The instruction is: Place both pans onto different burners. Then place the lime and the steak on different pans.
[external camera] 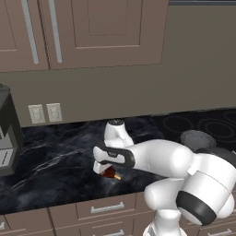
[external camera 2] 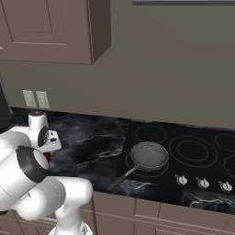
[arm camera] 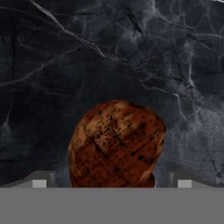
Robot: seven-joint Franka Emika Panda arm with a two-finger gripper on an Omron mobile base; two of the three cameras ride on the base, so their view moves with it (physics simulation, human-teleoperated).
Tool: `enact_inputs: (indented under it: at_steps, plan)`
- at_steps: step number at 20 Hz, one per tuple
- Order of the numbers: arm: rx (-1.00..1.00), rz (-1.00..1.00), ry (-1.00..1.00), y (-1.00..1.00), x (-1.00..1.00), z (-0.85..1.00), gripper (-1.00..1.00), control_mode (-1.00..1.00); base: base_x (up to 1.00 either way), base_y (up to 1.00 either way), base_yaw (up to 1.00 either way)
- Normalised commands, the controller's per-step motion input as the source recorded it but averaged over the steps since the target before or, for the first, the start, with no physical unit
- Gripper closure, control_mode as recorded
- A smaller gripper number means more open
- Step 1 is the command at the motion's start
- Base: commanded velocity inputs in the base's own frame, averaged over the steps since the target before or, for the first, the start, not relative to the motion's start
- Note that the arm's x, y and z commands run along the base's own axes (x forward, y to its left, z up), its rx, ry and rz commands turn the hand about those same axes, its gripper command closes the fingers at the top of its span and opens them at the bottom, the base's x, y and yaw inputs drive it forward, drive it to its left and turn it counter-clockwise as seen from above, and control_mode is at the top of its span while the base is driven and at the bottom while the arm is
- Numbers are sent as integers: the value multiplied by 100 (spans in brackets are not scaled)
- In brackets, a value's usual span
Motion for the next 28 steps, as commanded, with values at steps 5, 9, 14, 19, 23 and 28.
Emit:
enact_inputs:
  at_steps: [5,9,14,19,23,28]
  plan:
    - [0,0,-3,0,0,-19,-100,-100,0,0,0]
    - [0,0,-1,1,0,-19,100,-100,0,0,0]
    - [0,0,-3,4,-11,-8,100,-100,0,0,0]
    - [0,0,-7,0,-29,32,100,-100,0,0,0]
    - [0,-2,-2,0,-33,90,100,-100,0,0,0]
    - [-3,-8,-3,-16,-33,71,100,-100,0,0,0]
